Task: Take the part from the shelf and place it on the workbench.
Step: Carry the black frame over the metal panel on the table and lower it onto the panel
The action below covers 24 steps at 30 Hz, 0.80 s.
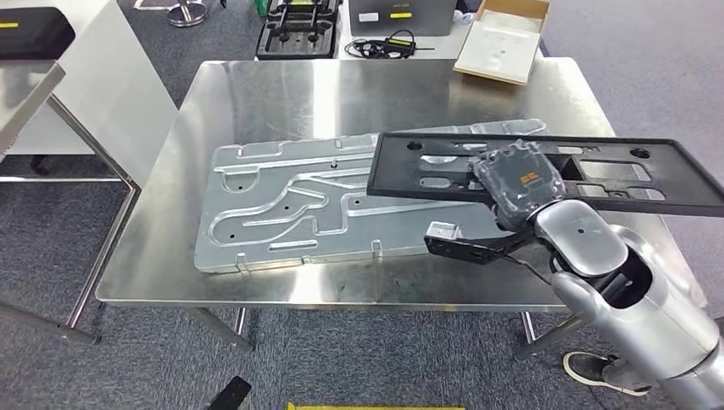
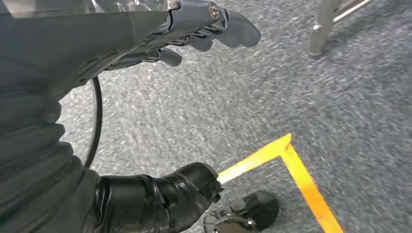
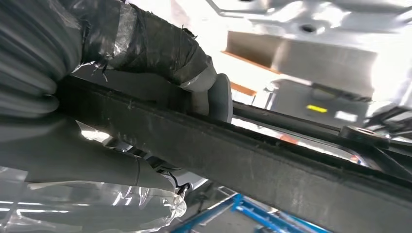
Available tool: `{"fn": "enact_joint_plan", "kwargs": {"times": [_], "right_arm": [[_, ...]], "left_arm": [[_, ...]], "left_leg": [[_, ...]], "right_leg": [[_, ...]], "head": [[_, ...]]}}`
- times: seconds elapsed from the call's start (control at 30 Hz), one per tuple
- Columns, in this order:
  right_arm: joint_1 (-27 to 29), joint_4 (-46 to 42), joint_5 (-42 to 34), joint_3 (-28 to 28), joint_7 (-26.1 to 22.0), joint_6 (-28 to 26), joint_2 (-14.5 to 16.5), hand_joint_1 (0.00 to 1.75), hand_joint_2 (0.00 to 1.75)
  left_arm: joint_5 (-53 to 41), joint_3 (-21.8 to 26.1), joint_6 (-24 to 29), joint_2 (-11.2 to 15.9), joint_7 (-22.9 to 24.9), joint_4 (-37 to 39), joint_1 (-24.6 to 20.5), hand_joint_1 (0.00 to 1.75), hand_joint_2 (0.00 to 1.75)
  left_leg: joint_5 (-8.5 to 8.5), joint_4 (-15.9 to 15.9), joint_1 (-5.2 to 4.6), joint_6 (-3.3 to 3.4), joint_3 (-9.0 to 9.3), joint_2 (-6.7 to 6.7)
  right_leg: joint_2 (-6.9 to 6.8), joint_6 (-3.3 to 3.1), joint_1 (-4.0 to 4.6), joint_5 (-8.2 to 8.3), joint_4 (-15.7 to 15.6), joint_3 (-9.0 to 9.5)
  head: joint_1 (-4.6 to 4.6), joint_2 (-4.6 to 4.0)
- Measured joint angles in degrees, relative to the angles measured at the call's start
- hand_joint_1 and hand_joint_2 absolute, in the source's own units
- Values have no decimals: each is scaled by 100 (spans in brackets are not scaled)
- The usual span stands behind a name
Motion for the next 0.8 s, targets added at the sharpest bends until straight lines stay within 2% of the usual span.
{"fn": "enact_joint_plan", "kwargs": {"times": [0.07,0.13,0.17,0.23,0.27,0.3,0.33,0.37,0.4,0.43,0.47,0.57,0.63,0.67,0.73,0.77,0.8], "right_arm": [[-50,88,52,157,-42,28,116,175,175],[-109,168,104,280,-86,46,217,175,175],[-148,210,134,334,-105,51,261,175,175],[-213,309,180,447,-136,60,344,175,175],[-225,356,193,501,-149,61,382,175,175],[-230,396,197,552,-157,63,415,175,175],[-237,424,197,592,-162,63,445,175,175],[-253,447,199,626,-168,63,471,175,175],[-281,473,207,659,-174,62,496,175,175],[-314,497,223,692,-186,62,520,175,175],[-343,525,252,728,-208,64,546,175,175],[-414,626,396,875,-299,105,637,175,175],[-462,705,496,974,-345,158,696,175,175],[-481,745,533,1014,-358,180,726,175,175],[-504,834,583,1090,-370,211,770,175,175],[-507,881,593,1127,-374,232,781,175,175],[-508,927,600,1163,-376,252,785,175,175]], "left_arm": [[1,0,-4,-8,-4,0,-16,0,175],[4,0,-5,-30,-8,0,-30,0,175],[8,0,-7,-43,-11,0,-40,0,175],[20,0,-15,-61,-23,0,-62,0,175],[30,0,-20,-70,-31,0,-66,0,175],[39,0,-24,-83,-37,0,-66,0,175],[47,0,-26,-96,-41,0,-64,0,175],[52,0,-29,-110,-47,0,-61,0,175],[56,1,-41,-120,-57,0,-62,0,175],[60,1,-64,-126,-70,0,-66,0,175],[64,2,-94,-130,-89,0,-71,0,175],[67,2,-185,-130,-136,0,-74,0,175],[59,2,-211,-143,-163,0,-81,0,175],[56,2,-218,-150,-175,0,-89,0,175],[55,2,-227,-159,-203,0,-100,0,175],[57,2,-231,-159,-225,0,-97,0,175],[58,2,-233,-159,-258,0,-91,0,175]], "left_leg": [[39,-95,8,27,47,3],[97,-231,44,68,131,11],[118,-277,62,85,163,15],[115,-282,62,106,170,14],[108,-274,65,104,169,10],[97,-259,72,94,169,4],[78,-231,85,74,169,-3],[45,-185,102,42,166,-12],[6,-130,114,2,150,-21],[-34,-52,114,-39,121,-29],[-61,0,109,-77,91,-36],[-71,35,100,-146,39,-42],[-184,188,115,-190,-28,-25],[-320,423,120,-214,-136,-14],[-653,1158,125,-245,-483,1],[-750,1477,125,-246,-649,2],[-751,1631,123,-235,-740,2]], "right_leg": [[-5,55,-10,6,-32,14],[-14,101,-5,-101,113,-40],[-18,118,-5,-231,345,-147],[-17,158,-22,-532,1039,-492],[-18,182,-38,-601,1313,-639],[-19,206,-59,-567,1409,-704],[-20,231,-81,-426,1281,-656],[-22,258,-107,-216,957,-505],[-21,283,-119,-78,616,-339],[-12,276,-123,12,331,-199],[-5,251,-118,36,165,-120],[12,115,-91,14,129,-128],[12,42,-98,27,116,-128],[9,14,-100,30,110,-124],[7,-18,-81,27,110,-124],[7,-25,-66,24,110,-123],[8,-30,-52,21,110,-121]], "head": [[-2,0],[6,-1],[13,-1],[19,-1],[19,-1],[19,-1],[19,-1],[20,-1],[23,-1],[26,-1],[27,-1],[21,-1],[9,-1],[0,-1],[-15,-1],[-15,-1],[-15,-1]]}}
